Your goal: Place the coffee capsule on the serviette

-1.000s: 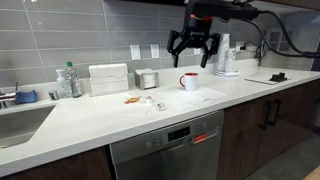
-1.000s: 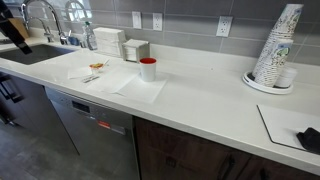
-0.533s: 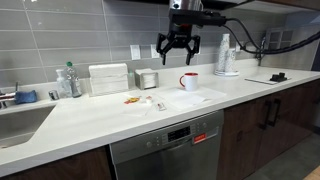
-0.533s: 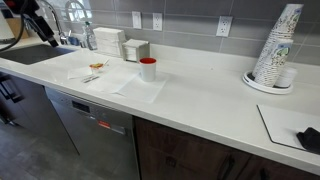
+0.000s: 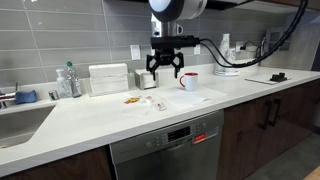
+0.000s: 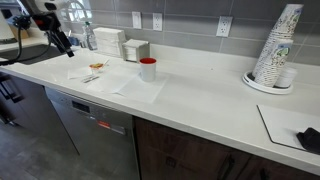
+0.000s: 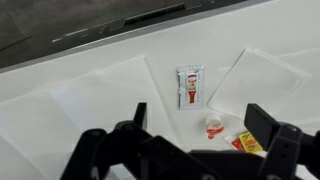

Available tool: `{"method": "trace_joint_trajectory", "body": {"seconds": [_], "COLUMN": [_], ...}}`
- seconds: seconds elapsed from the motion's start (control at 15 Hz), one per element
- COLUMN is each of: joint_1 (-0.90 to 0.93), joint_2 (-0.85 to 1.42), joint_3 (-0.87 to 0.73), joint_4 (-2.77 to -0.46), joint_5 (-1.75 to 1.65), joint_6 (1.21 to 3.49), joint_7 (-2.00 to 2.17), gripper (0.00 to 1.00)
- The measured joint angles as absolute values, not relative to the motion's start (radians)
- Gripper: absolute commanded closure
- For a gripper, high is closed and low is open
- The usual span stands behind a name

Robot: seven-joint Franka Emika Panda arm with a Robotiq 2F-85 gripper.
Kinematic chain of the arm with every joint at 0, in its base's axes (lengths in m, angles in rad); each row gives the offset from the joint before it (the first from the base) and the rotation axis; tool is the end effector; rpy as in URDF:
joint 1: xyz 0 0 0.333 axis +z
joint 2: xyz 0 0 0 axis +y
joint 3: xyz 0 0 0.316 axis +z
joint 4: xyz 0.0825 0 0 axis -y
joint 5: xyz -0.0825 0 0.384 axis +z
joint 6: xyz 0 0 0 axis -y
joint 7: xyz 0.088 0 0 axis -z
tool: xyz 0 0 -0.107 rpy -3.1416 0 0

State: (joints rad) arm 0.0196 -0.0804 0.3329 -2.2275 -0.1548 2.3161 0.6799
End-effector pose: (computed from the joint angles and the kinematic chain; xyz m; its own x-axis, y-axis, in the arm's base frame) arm 0.4969 0.1816 0.4218 0.9509 -0.2204 0.2173 -0.2308 -0.9727 0.0234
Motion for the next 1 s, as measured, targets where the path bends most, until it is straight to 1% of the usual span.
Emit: {"method": "trace_joint_trajectory", "body": {"seconds": [0.2, 0.67, 1.0], "joint_1": [0.044, 0.076, 0.088], "joint_2": [0.003, -0.005, 0.049], "joint_3": [0.302, 0.269, 0.221], "joint_4": [-2.185, -2.180, -2.118], "joint_5": [-0.190, -0.193, -0.226], "joint_6": [2.351, 2.357, 2.375], "joint_7": [0.693, 0.698, 0.801], "gripper": [0.00, 0.00, 0.00]}}
